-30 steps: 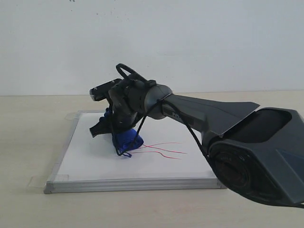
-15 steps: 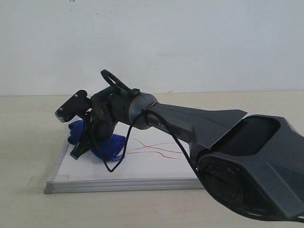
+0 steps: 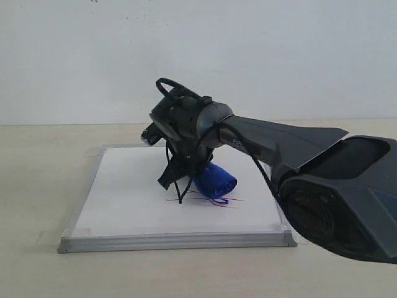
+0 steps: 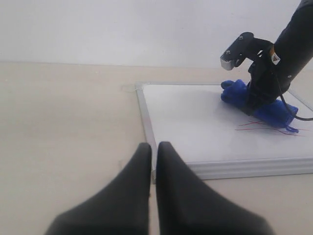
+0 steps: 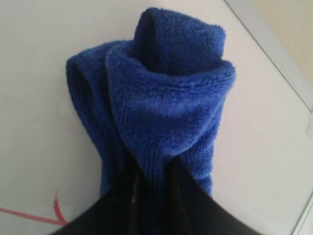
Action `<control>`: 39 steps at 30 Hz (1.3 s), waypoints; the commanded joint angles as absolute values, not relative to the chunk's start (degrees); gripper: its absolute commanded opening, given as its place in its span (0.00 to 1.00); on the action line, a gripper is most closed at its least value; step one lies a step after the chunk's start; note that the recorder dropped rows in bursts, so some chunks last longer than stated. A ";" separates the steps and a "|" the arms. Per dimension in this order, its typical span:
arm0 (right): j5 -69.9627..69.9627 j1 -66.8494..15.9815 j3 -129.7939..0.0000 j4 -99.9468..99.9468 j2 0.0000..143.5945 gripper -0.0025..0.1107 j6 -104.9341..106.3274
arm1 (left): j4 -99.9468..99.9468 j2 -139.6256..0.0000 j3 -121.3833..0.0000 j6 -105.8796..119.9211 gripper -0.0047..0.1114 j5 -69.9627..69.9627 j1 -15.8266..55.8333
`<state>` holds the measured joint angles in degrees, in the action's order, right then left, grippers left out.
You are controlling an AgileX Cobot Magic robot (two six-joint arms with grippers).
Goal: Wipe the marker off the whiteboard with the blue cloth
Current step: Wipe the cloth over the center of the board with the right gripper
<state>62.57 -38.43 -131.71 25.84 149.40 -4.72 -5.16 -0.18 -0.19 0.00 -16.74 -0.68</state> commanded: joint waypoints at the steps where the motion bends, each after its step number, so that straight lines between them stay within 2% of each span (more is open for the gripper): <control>1: 69.96 -37.31 -129.92 20.19 151.92 0.02 -0.41 | -5.13 0.00 0.00 0.00 0.07 -16.58 -0.55; 6: 69.96 -41.22 -129.92 8.02 151.92 0.02 10.58 | -5.13 0.00 0.00 0.00 0.07 -16.58 -0.55; 14: 69.96 -49.14 -129.92 1.22 147.33 0.02 20.51 | -5.13 0.00 0.00 0.00 0.07 -16.58 -0.55; 20: 69.96 -44.44 -129.81 11.42 147.69 0.02 18.84 | -5.13 0.00 0.00 0.00 0.07 -16.58 -0.55; 24: 69.96 -37.04 -129.81 19.75 148.02 0.02 4.85 | -5.13 0.00 0.00 0.00 0.07 -16.58 -0.55; 29: 69.96 -31.16 -129.81 17.99 147.50 0.02 -1.66 | -5.13 0.00 0.00 0.00 0.07 -16.58 -0.55; 33: 69.96 -31.19 -129.81 7.30 147.50 0.02 2.77 | -5.13 0.00 0.00 0.00 0.07 -16.58 -0.55; 39: 69.96 -37.63 -129.81 -6.39 146.88 0.02 18.17 | -5.13 0.00 0.00 0.00 0.07 -16.58 -0.55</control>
